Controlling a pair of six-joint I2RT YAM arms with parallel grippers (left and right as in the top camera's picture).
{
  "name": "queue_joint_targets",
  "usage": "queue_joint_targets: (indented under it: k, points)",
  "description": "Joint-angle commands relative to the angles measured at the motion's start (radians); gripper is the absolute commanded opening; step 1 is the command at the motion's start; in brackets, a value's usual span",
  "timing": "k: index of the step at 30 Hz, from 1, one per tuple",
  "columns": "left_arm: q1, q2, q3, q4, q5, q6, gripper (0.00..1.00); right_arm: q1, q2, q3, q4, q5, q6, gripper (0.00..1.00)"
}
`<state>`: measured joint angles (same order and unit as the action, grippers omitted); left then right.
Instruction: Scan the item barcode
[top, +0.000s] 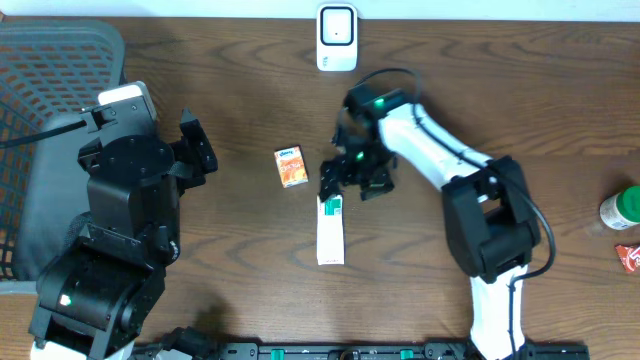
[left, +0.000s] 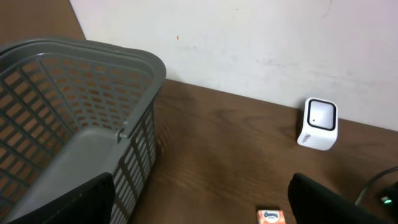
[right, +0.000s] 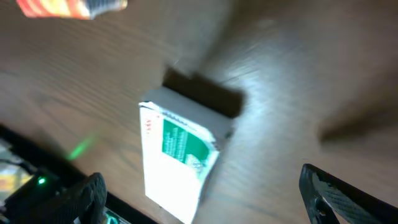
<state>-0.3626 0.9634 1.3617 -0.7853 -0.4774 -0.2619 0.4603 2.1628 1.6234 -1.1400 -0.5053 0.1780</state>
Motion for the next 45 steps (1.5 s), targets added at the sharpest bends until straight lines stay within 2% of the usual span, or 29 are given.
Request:
queue_joint_targets:
  k: [1,2,3,5,6,7,9,12,19,23,26,30,31,32,34,39,42,45]
  points:
    - [0.002,-0.004,-0.01,0.0,-0.01,-0.005,0.89,-0.059,-0.027,-0.048,0.006,-0.089,-0.127,0.88]
    - [0.002,-0.004,-0.01,0.0,-0.01,-0.005,0.89,-0.069,-0.027,-0.064,0.017,-0.101,-0.139,0.82]
    - [0.002,-0.004,-0.01,0.0,-0.01,-0.005,0.89,-0.084,-0.027,-0.089,0.036,-0.116,-0.147,0.7]
    - [0.002,-0.004,-0.01,0.0,0.019,-0.005,0.89,-0.107,-0.027,-0.134,0.074,-0.138,-0.15,0.52]
    - [0.002,-0.004,-0.01,-0.001,0.025,-0.005,0.89,-0.118,-0.027,-0.167,0.103,-0.15,-0.151,0.46]
    - [0.002,-0.004,-0.01,-0.006,0.025,-0.005,0.89,-0.125,-0.027,-0.196,0.129,-0.16,-0.15,0.44]
    - [0.002,-0.004,-0.01,-0.031,0.038,-0.016,0.89,-0.138,-0.027,-0.253,0.179,-0.18,-0.15,0.44]
    - [0.002,0.009,-0.011,-0.101,0.166,-0.023,0.89,-0.16,-0.027,-0.335,0.253,-0.225,-0.15,0.45]
    - [0.002,0.168,-0.07,-0.164,0.635,-0.031,0.89,-0.171,-0.027,-0.439,0.412,-0.279,-0.093,0.45]
    - [0.002,0.296,-0.072,-0.17,0.732,-0.032,0.89,-0.171,-0.027,-0.447,0.415,-0.278,-0.093,0.44]
    - [0.002,0.379,-0.071,-0.159,0.739,-0.031,0.89,-0.171,-0.027,-0.447,0.428,-0.278,-0.093,0.44]
    - [0.002,0.465,-0.072,-0.164,0.84,0.058,0.86,-0.171,-0.027,-0.447,0.439,-0.248,-0.066,0.42]
    - [0.002,0.479,-0.072,-0.165,0.859,0.06,0.67,-0.172,-0.027,-0.447,0.439,-0.23,-0.052,0.42]
    - [0.002,0.492,-0.072,-0.169,0.868,0.058,0.4,-0.172,-0.027,-0.447,0.441,-0.215,-0.036,0.41]
    - [0.002,0.505,-0.083,-0.172,0.872,0.028,0.1,-0.172,-0.027,-0.447,0.45,-0.203,-0.008,0.4]
    - [0.001,0.492,-0.177,-0.16,0.897,-0.04,0.07,-0.171,-0.027,-0.447,0.499,-0.204,0.066,0.39]
    - [0.001,0.462,-0.286,-0.075,1.04,-0.052,0.07,-0.171,-0.024,-0.447,0.501,-0.203,0.081,0.35]
    - [-0.006,0.426,-0.417,0.087,1.181,-0.115,0.07,-0.171,-0.013,-0.453,0.501,-0.2,0.093,0.38]
